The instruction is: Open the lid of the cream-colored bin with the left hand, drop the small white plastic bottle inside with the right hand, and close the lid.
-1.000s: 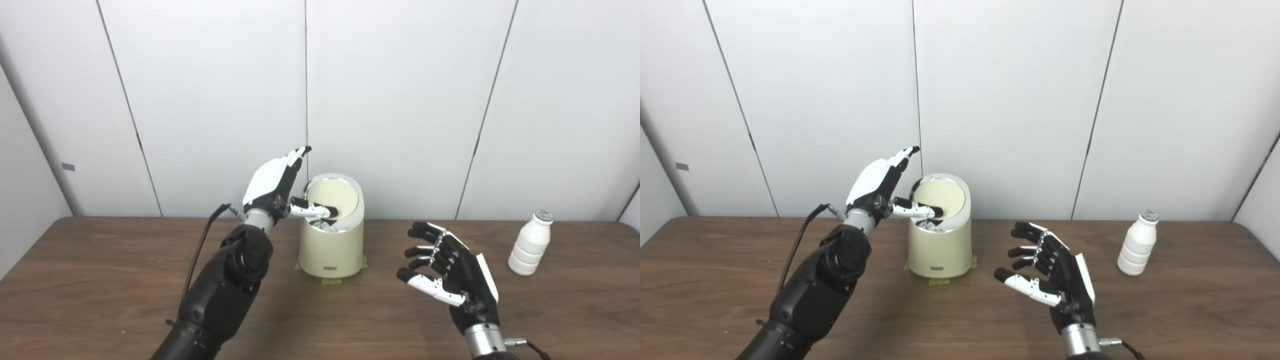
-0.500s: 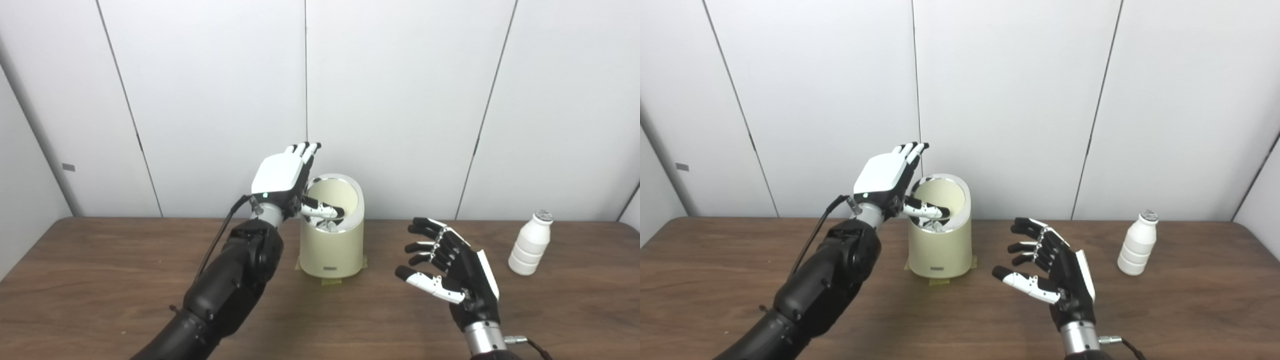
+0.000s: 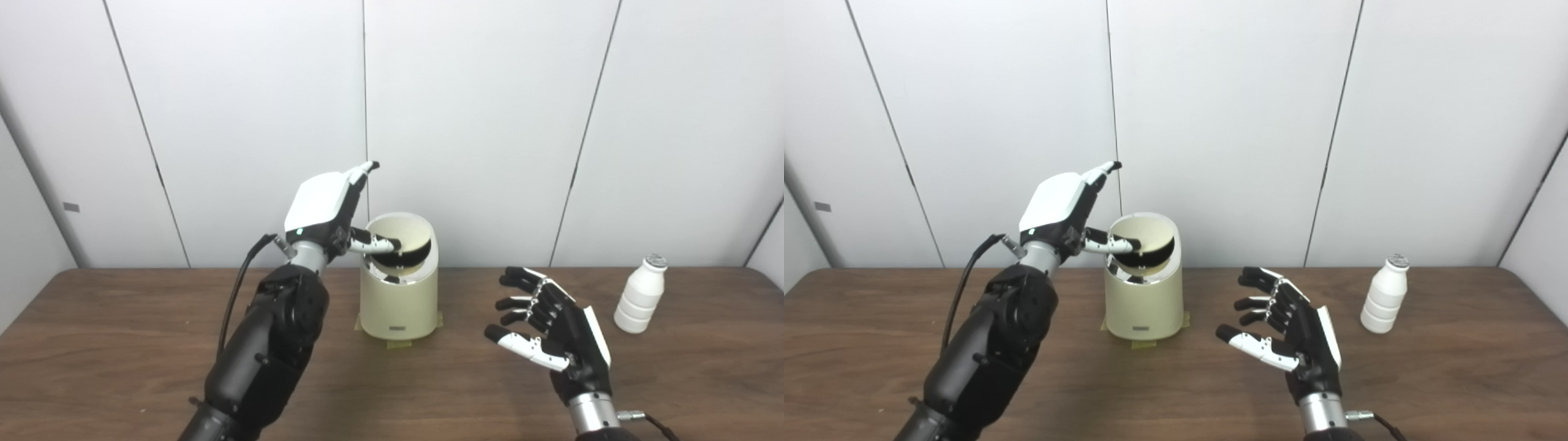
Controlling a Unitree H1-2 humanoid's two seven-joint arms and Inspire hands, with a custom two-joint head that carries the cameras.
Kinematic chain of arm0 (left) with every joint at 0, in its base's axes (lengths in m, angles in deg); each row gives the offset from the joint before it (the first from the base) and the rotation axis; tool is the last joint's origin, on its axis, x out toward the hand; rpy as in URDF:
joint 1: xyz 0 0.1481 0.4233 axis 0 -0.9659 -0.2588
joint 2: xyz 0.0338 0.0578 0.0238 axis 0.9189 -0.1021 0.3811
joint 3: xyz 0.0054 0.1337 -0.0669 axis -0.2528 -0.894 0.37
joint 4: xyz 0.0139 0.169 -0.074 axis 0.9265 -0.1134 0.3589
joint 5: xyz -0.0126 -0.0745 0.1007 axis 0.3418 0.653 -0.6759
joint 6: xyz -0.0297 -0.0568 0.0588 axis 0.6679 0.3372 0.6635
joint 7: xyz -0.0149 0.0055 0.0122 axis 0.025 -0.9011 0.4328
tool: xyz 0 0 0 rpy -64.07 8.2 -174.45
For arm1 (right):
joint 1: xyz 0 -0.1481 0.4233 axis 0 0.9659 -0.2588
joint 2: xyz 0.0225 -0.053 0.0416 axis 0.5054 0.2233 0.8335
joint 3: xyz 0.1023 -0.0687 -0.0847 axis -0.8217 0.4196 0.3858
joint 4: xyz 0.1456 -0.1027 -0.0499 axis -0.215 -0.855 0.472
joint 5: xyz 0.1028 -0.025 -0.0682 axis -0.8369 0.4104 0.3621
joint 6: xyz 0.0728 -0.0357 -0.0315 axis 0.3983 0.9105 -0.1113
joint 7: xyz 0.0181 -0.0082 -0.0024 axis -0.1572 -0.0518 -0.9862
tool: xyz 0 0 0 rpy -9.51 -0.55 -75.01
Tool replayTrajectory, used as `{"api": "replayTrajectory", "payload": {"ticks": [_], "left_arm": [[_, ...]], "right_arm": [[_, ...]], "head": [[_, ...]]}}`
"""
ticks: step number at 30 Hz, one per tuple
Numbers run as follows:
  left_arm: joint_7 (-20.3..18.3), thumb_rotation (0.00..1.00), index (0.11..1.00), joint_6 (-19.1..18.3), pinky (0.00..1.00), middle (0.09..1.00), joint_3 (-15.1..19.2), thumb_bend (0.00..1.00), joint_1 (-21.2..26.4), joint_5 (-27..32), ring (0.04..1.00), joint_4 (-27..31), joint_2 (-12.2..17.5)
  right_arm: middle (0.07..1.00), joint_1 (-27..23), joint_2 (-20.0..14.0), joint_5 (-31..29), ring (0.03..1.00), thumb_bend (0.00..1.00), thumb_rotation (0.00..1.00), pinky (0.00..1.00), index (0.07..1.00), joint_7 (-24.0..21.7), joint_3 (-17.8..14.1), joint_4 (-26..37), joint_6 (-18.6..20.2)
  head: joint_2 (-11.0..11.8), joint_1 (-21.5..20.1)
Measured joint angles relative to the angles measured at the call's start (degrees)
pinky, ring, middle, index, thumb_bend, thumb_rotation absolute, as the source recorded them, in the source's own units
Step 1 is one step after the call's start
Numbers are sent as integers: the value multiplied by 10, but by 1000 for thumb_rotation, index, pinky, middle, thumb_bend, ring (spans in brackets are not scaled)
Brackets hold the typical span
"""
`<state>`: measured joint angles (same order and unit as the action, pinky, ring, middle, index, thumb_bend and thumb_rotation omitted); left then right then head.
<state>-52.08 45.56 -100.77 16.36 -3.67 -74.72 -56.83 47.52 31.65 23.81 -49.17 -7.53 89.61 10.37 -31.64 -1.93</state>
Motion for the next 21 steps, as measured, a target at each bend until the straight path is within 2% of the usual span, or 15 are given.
{"api": "replayTrajectory", "payload": {"ticks": [2, 5, 8, 10, 12, 17, 21], "left_arm": [[20, 192, 832, 36, 644, 822, 45, 705, -20, 64, 791, 14, -21], [19, 214, 809, 50, 611, 798, 90, 693, -49, 146, 763, 70, -34], [-3, 211, 796, 34, 579, 764, 125, 674, -86, 224, 714, 132, -39], [-19, 246, 795, 23, 510, 744, 141, 706, -116, 263, 669, 152, -38], [-30, 274, 799, 4, 497, 744, 153, 740, -149, 297, 674, 157, -33], [-41, 258, 791, -1, 505, 724, 173, 730, -219, 332, 656, 157, -15], [-36, 190, 778, 17, 492, 722, 179, 681, -250, 341, 643, 157, -12]], "right_arm": [[713, 0, 0, 0, 572, 782, 195, 453, 706, 0, 1, 0, 0], [718, 0, 1, 0, 578, 772, 194, 457, 704, -1, 3, -1, 0], [717, 0, 0, 1, 574, 763, 184, 454, 701, -1, 3, -1, 0], [718, 0, -1, 1, 577, 772, 214, 456, 706, -1, 3, -1, 0], [719, 0, -1, 2, 586, 782, 223, 458, 707, -1, 4, -1, 2], [713, 0, -1, 2, 589, 791, 223, 458, 711, -1, 8, -1, 8], [713, 0, -1, 6, 593, 794, 228, 456, 707, -1, 14, -1, 9]], "head": [[0, 2], [1, 4], [2, 3], [3, 4], [3, 6], [4, 4], [5, 4]]}}
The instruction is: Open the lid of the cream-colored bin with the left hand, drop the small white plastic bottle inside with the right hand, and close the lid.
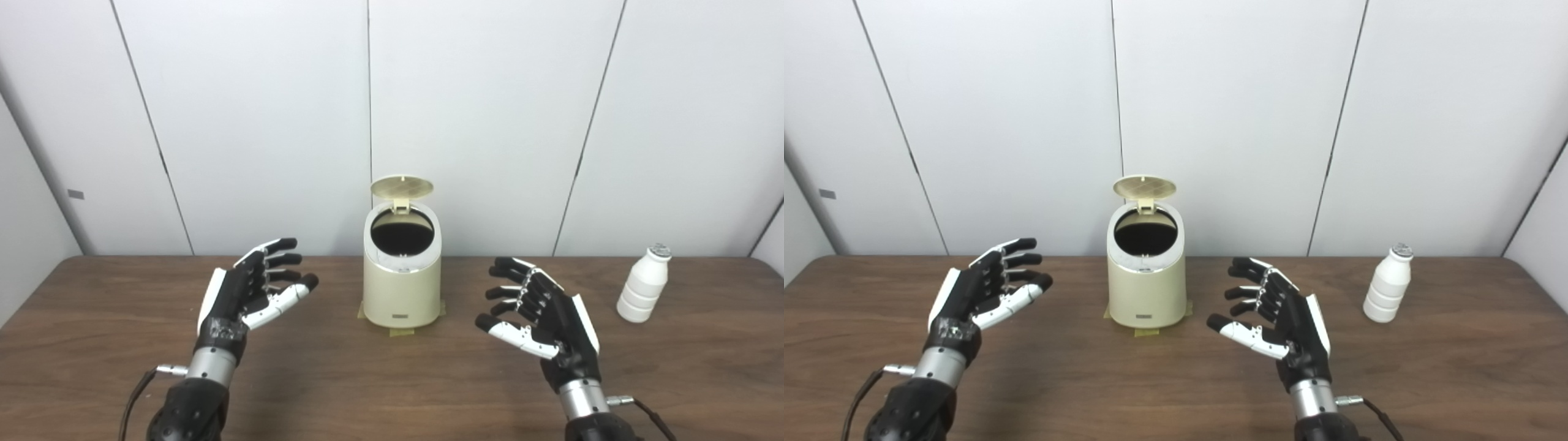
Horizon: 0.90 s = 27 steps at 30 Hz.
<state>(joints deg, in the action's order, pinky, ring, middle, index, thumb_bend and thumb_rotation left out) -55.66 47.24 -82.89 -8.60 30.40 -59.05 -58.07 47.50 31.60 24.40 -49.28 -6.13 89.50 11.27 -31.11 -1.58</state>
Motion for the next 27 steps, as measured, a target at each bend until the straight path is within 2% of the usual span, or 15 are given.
{"api": "replayTrajectory", "payload": {"ticks": [3, 5, 8, 10, 11, 13, 15, 16, 19, 21, 24, 27], "left_arm": [[0, 123, 774, 30, 491, 720, -6, 658, -17, 8, 637, -7, -4], [-4, 190, 774, 52, 529, 721, -14, 687, -24, 9, 652, -22, -4], [-8, 222, 773, 78, 540, 723, -22, 699, -29, 10, 655, -43, -3], [-8, 221, 773, 95, 541, 719, -24, 692, -28, 9, 653, -53, -1], [-8, 214, 772, 101, 540, 718, -25, 685, -28, 9, 651, -55, 0], [-7, 205, 772, 108, 536, 717, -26, 679, -27, 7, 649, -57, 1], [-5, 206, 774, 120, 535, 715, -26, 680, -26, 6, 648, -63, 2], [-4, 202, 775, 125, 537, 715, -26, 678, -26, 6, 649, -67, 3], [-4, 174, 774, 128, 549, 722, -23, 667, -25, 8, 655, -80, 8], [-4, 164, 773, 135, 558, 730, -20, 659, -25, 11, 665, -87, 12], [-5, 148, 783, 146, 557, 741, -20, 640, -23, 13, 669, -96, 14], [-7, 106, 793, 149, 571, 749, -19, 616, -22, 16, 681, -96, 16]], "right_arm": [[710, 0, 0, -1, 586, 792, 204, 454, 698, 0, 0, -1, 0], [706, 0, 0, -3, 579, 778, 177, 452, 702, 0, 0, -1, 0], [713, 0, 0, -3, 580, 768, 162, 463, 704, 0, -1, -2, 0], [722, 0, 0, -5, 574, 761, 145, 476, 707, 0, -2, -5, 0], [726, 0, -1, -6, 562, 752, 131, 501, 715, -1, -3, -6, 0], [723, -8, -16, -7, 552, 791, 122, 535, 725, -11, -4, -12, -1], [742, -27, -49, 7, 603, 823, 186, 534, 745, -26, -5, -24, -1], [750, -44, -78, 24, 614, 827, 197, 517, 743, -33, -4, -32, -1], [754, -96, -169, 83, 625, 837, 129, 497, 733, -46, -8, -21, 14], [752, -133, -212, 98, 646, 845, 94, 504, 737, -52, -23, 12, 42], [803, -180, -248, 99, 736, 852, 136, 606, 776, -63, -37, 27, 55], [843, -183, -284, 98, 807, 890, 201, 691, 804, -76, -45, 11, 58]], "head": [[4, -6], [8, -14], [13, -21], [18, -27], [31, -47], [38, -59], [47, -73], [54, -83], [63, -101], [70, -118], [80, -141], [84, -155]]}}
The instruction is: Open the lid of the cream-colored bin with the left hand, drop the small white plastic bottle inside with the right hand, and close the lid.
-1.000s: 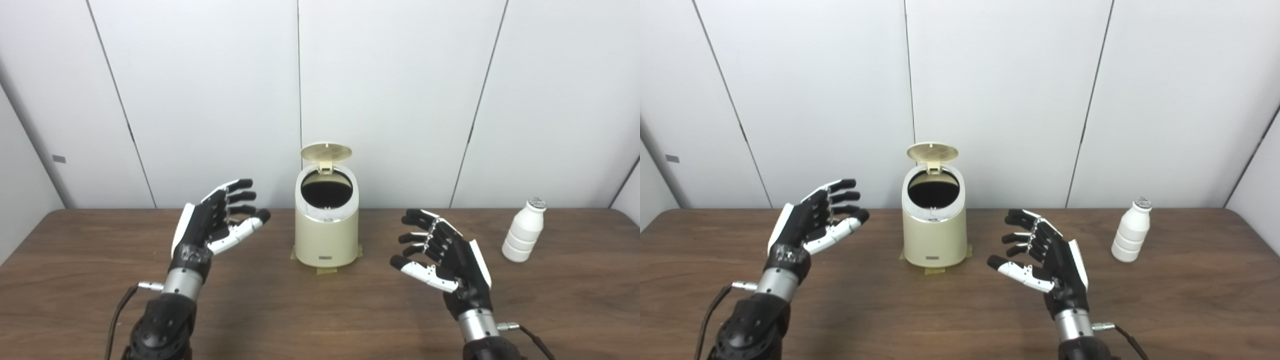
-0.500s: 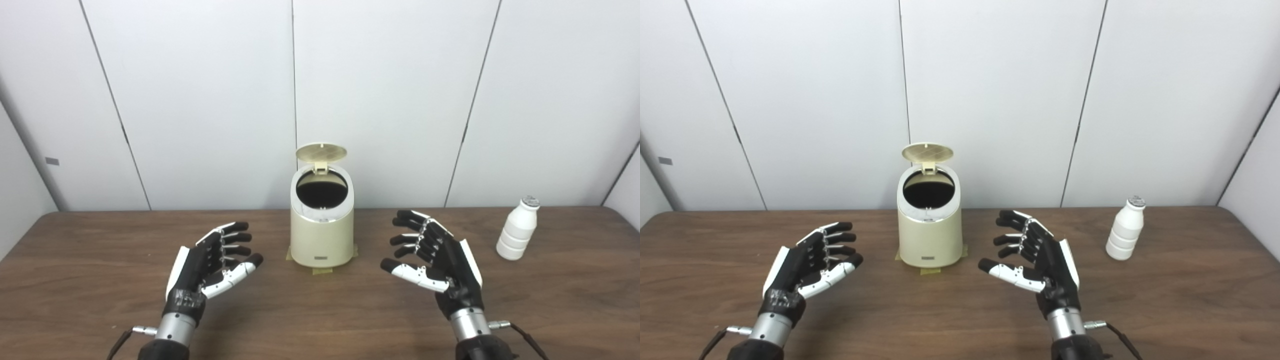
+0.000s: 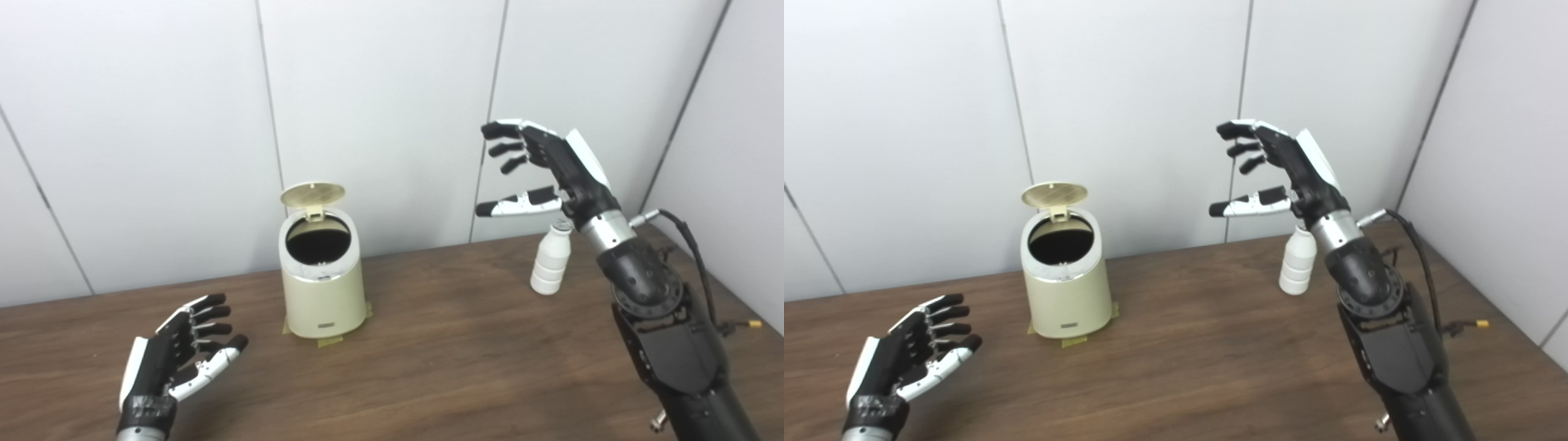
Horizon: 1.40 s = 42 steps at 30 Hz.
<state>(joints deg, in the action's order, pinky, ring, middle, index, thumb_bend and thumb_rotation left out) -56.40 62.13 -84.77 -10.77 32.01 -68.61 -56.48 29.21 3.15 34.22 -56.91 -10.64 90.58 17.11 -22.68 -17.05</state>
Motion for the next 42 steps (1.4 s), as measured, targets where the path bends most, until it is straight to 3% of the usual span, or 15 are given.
{"api": "replayTrajectory", "payload": {"ticks": [5, 11, 15, 22, 26, 34, 42], "left_arm": [[0, 77, 803, 0, 560, 746, 10, 603, -2, 5, 669, 0, 15], [0, 61, 795, 0, 571, 748, 7, 609, -1, 9, 676, 0, 11], [0, 49, 793, 0, 585, 744, 6, 614, -1, 8, 674, 0, 12], [1, 23, 798, -2, 565, 747, 6, 599, -1, 9, 675, 0, 11], [1, 6, 796, -2, 557, 740, 6, 592, -1, 9, 669, 2, 11], [1, 3, 799, -2, 574, 741, 7, 596, -1, 9, 670, 2, 11], [0, 17, 793, -3, 572, 737, 9, 605, -1, 13, 669, 2, 11]], "right_arm": [[913, 9, -29, 4, 891, 866, 205, 829, 863, 0, -31, -22, 35], [922, 9, -37, -5, 905, 935, 275, 831, 876, 0, -60, -25, 45], [948, 12, -48, -18, 901, 971, 283, 752, 901, -1, -76, -60, 65], [989, 32, -50, -51, 945, 1000, 351, 815, 963, -20, -79, -132, 70], [969, 45, -48, -70, 929, 973, 287, 853, 981, -27, -79, -164, 69], [967, 67, -22, -82, 932, 815, 120, 873, 984, -26, -70, -190, 56], [979, 70, 12, -94, 946, 825, 137, 911, 964, -11, -72, -225, 31]], "head": [[1, -17], [-1, -11], [-1, -11], [-3, -5], [-3, -5], [-3, -5], [-5, -5]]}}
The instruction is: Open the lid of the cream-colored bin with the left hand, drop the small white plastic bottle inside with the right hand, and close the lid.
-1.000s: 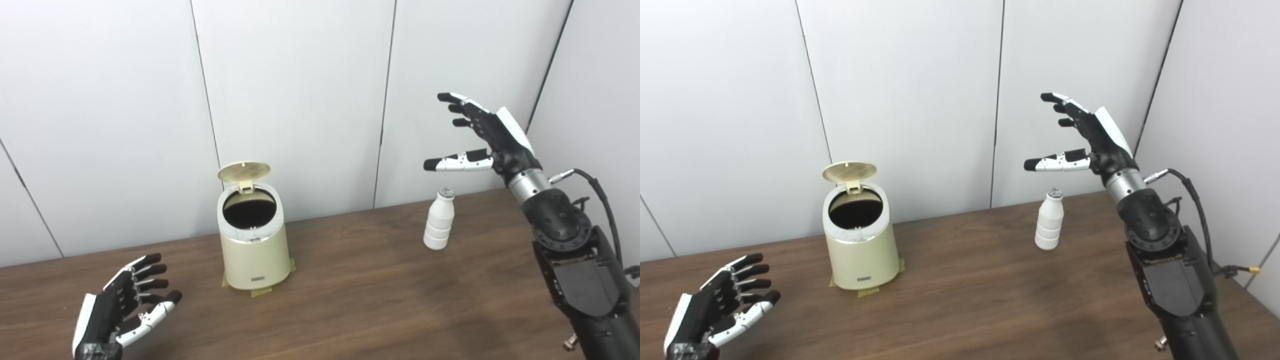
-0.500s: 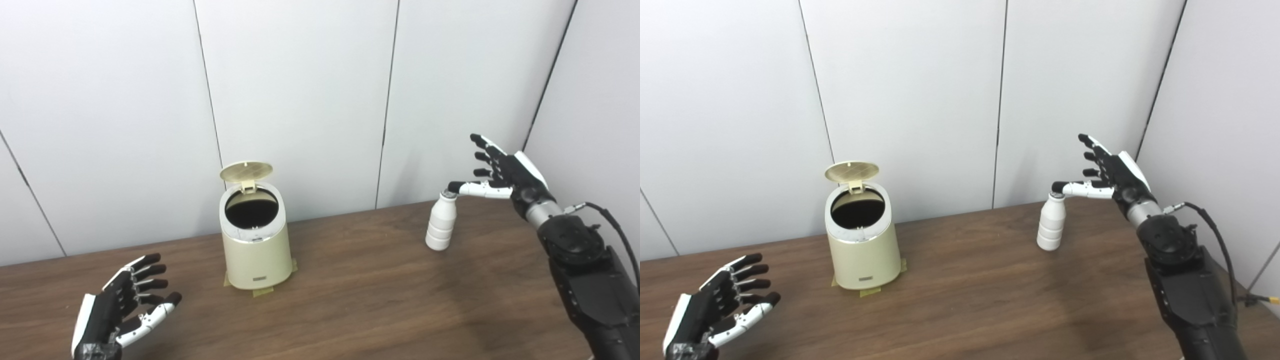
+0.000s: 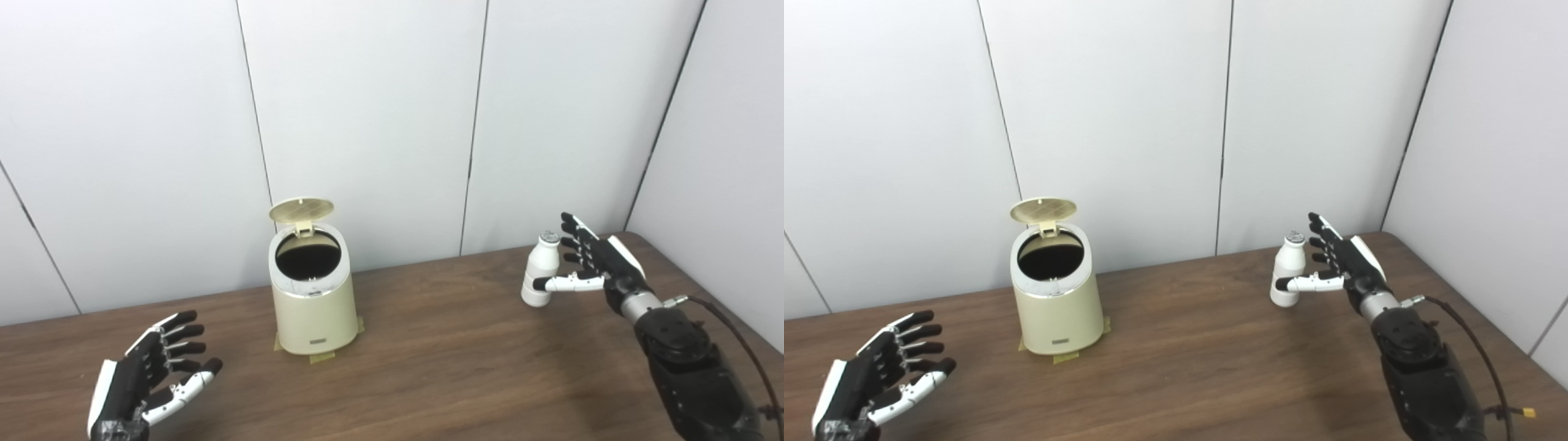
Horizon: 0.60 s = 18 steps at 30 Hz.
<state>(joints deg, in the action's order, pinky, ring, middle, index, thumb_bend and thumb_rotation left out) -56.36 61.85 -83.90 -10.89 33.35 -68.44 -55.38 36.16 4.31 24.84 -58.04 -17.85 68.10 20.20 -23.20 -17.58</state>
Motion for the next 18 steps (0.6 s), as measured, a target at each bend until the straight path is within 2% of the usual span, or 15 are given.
{"api": "replayTrajectory", "payload": {"ticks": [2, 9, 18], "left_arm": [[-1, 24, 793, 0, 573, 737, -1, 605, 0, 0, 669, 0, 0], [0, 5, 803, -3, 575, 743, -3, 596, 0, 0, 671, 1, 0], [-4, 0, 800, -3, 567, 744, -4, 581, 0, 1, 666, 1, 2]], "right_arm": [[972, 0, 1, 1, 933, 840, 164, 900, 960, 2, 1, -2, -2], [918, 0, 2, 7, 870, 813, 86, 848, 913, 14, 3, -31, -19], [864, -5, 13, 12, 811, 825, 109, 772, 878, 36, 8, -51, -19]], "head": [[0, 0], [-4, 1], [-10, 1]]}}
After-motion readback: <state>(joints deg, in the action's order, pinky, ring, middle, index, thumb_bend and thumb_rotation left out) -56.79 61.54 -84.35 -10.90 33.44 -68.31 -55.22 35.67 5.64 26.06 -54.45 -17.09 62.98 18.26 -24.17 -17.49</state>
